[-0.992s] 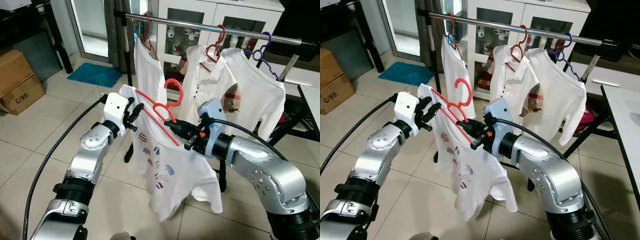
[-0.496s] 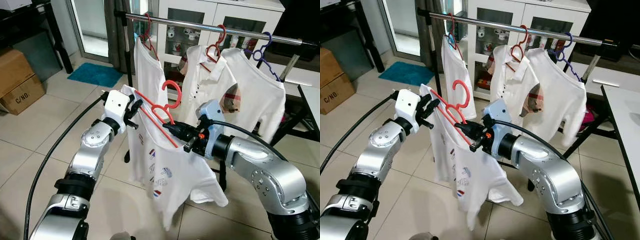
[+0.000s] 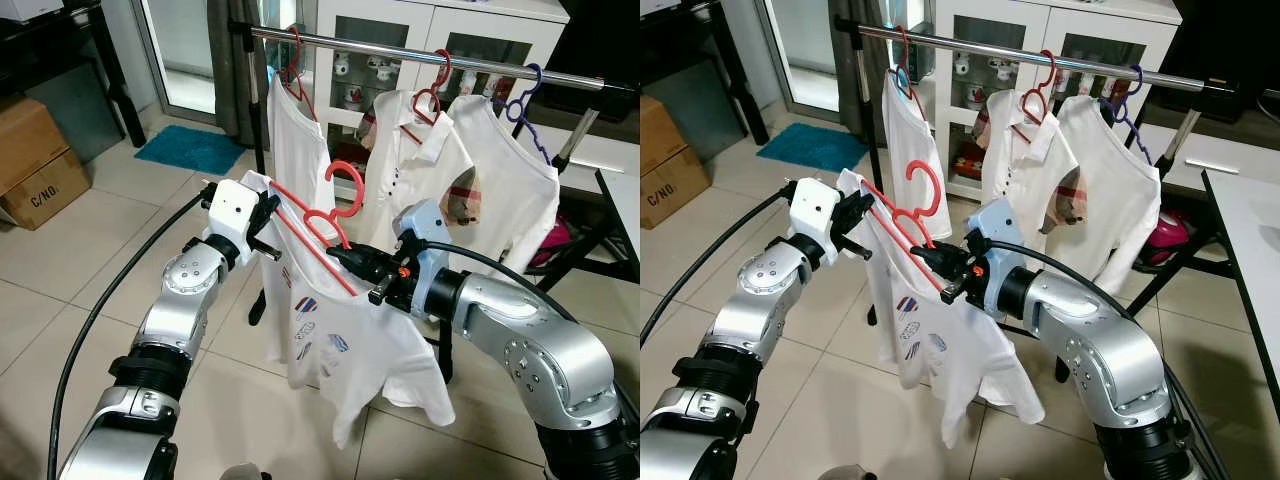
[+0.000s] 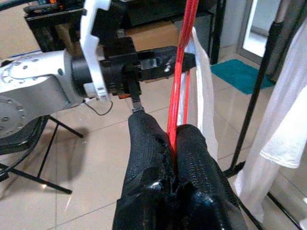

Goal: Hang hanger

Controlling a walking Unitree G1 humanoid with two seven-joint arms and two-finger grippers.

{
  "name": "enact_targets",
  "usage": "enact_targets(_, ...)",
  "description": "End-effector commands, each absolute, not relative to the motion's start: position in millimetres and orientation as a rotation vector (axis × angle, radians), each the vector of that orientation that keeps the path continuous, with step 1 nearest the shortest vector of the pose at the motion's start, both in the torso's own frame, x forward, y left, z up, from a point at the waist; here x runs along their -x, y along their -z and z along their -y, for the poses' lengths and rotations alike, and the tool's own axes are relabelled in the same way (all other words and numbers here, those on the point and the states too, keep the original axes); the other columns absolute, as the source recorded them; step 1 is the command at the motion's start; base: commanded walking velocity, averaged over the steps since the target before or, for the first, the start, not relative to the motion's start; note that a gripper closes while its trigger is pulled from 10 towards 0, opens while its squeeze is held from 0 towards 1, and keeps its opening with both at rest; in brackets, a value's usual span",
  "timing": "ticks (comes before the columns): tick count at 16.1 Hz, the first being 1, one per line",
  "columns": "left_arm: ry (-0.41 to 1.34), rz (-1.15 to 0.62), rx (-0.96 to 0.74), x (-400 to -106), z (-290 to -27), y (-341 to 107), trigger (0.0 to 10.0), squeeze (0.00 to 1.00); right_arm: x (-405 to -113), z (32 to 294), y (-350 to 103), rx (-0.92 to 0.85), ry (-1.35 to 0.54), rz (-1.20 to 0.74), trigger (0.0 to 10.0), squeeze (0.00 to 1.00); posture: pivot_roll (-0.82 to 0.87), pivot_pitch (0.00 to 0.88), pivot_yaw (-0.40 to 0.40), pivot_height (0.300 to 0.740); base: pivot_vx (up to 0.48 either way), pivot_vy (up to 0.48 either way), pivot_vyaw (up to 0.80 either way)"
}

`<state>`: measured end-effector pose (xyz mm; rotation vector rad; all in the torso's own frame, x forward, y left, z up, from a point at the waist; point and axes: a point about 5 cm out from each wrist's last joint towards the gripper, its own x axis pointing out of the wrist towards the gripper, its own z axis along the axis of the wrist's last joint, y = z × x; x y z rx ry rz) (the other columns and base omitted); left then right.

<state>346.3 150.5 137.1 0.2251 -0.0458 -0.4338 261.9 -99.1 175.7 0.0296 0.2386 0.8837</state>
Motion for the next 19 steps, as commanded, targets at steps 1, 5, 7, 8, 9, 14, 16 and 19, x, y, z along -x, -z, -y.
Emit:
enact_targets(1,0.444,0.073,-0.229,-346,-151,-144,0.0,0.0,-264,101,-181,-0.026,-0.867,-0.215,0.0,0.0,-0.03,0.0,-0.02,0.74,0.0,0.0,0.0)
enact_targets(5,0.519,0.069,-0.251,-330,-163,-154,0.0,0.0,-279,115,-174,0.0,-0.709,-0.25,0.0,0.0,-0.03,0.0,-0.023,0.74,0.0,0.0,0.0)
enact_targets(7,0.506,0.091,-0.308,-327,-180,-169,0.0,0.0,-278,116,-170,0.024,-0.712,-0.268,0.0,0.0,-0.02,0.0,-0.028,0.74,0.0,0.0,0.0)
enact_targets(8,0.485,0.107,-0.319,-328,-185,-175,0.0,0.0,-277,115,-169,0.039,-0.732,-0.273,0.0,0.0,-0.02,0.0,-0.03,0.74,0.0,0.0,0.0)
enact_targets(9,0.451,0.129,-0.337,-331,-191,-184,0.0,0.0,-274,114,-167,0.06,-0.769,-0.281,0.0,0.0,-0.02,0.0,-0.031,0.74,0.0,0.0,0.0)
enact_targets(14,0.236,0.204,-0.366,-343,-231,-227,0.0,0.0,-240,109,-163,0.101,-1.099,-0.307,0.0,0.0,-0.02,0.0,-0.02,0.74,0.0,0.0,0.0)
enact_targets(16,0.146,0.193,-0.37,-345,-250,-231,0.0,0.0,-236,115,-158,0.084,-1.11,-0.327,0.0,0.0,-0.03,0.0,-0.011,0.74,0.0,0.0,0.0)
enact_targets(19,-0.005,0.136,-0.36,-343,-276,-221,0.0,0.0,-241,121,-156,-0.045,-1.061,-0.292,0.0,0.0,-0.03,0.0,-0.012,0.74,0.0,0.0,0.0)
